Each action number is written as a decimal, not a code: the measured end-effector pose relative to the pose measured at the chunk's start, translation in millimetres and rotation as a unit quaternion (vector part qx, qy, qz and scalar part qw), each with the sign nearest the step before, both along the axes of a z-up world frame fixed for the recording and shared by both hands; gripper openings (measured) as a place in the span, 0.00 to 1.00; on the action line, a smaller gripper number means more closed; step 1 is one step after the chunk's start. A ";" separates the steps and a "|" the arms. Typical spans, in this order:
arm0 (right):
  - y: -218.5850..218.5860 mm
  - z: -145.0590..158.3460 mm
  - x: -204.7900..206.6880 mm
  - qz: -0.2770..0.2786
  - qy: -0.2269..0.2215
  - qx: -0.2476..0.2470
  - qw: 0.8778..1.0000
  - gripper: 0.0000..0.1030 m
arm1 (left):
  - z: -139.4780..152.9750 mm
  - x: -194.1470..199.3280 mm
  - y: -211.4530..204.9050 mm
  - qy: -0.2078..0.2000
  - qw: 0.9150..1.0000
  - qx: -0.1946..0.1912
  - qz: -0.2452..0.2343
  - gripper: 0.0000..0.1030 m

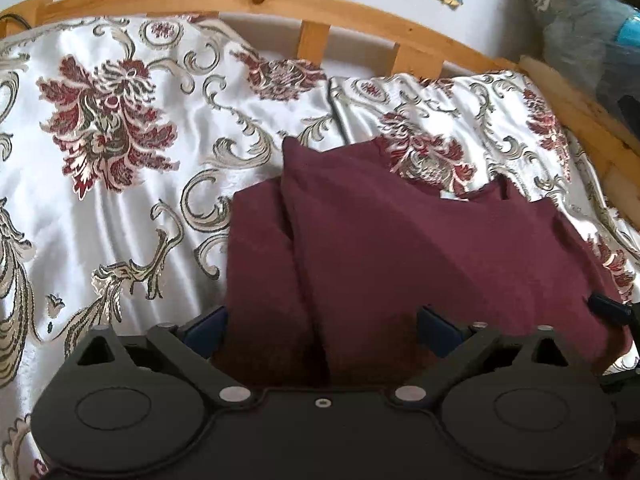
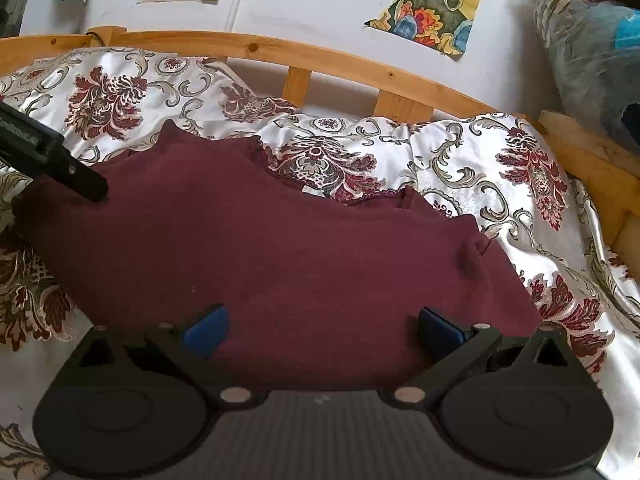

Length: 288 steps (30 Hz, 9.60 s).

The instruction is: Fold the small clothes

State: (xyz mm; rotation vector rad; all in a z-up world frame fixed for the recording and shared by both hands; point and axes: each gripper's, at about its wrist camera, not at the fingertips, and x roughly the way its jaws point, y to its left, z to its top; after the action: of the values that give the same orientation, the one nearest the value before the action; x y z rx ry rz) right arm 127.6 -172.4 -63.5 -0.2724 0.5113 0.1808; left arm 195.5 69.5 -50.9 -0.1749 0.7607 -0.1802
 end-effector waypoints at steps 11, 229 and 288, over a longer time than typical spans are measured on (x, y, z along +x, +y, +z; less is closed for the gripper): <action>-1.4 -0.6 0.5 0.000 0.003 0.005 1.000 1.00 | -7.6 2.9 15.6 0.056 0.997 -0.047 0.005 0.82; -199.8 49.4 34.7 -0.075 0.057 0.264 0.960 0.41 | -0.5 -44.8 -171.1 0.104 0.992 -0.065 -0.043 0.99; -199.9 4.6 91.3 -0.028 0.138 0.345 0.928 0.85 | -9.6 -32.7 -157.3 0.091 0.991 -0.101 0.016 0.99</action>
State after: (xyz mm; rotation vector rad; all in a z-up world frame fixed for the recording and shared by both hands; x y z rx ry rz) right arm 218.9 -372.3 -58.8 0.4634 0.7012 0.3336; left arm 162.8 -87.8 -60.5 -0.4005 0.9206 -0.2128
